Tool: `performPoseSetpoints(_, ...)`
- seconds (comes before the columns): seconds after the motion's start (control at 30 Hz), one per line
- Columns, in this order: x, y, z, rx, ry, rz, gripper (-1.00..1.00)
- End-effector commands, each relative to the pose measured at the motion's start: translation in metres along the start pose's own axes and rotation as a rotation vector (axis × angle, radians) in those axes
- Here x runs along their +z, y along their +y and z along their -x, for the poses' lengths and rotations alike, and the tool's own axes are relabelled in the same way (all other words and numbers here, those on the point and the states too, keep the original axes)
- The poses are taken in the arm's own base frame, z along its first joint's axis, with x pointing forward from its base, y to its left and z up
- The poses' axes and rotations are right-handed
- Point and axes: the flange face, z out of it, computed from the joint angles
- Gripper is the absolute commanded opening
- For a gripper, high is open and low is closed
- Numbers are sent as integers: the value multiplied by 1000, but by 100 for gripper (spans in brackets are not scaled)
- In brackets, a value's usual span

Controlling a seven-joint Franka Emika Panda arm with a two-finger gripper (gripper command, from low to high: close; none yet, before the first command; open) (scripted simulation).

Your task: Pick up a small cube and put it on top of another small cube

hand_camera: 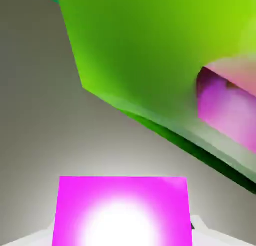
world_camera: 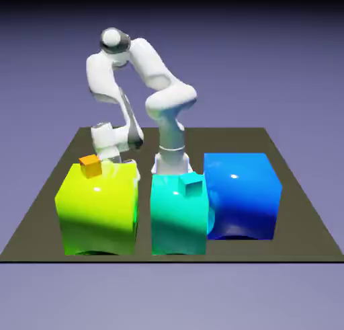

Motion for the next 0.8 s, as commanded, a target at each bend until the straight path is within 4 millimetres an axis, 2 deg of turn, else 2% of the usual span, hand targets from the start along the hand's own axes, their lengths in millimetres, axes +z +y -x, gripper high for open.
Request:
performPoseSetpoints(0.0,-5,0,0,0,0,0,-100)
performPoseSetpoints(0.17,-28,-5,3,-3,-11,-6,-100)
performPoseSetpoints(0.23,-31,-6,4,-3,-14,-8,-100)
performPoseSetpoints(0.27,-38,4,5,55,16,-1,-100)
performPoseSetpoints(0.5,-88,55,-27,202,81,55,-100)
performPoseSetpoints(0.77,-154,84,-78,302,177,66,-100)
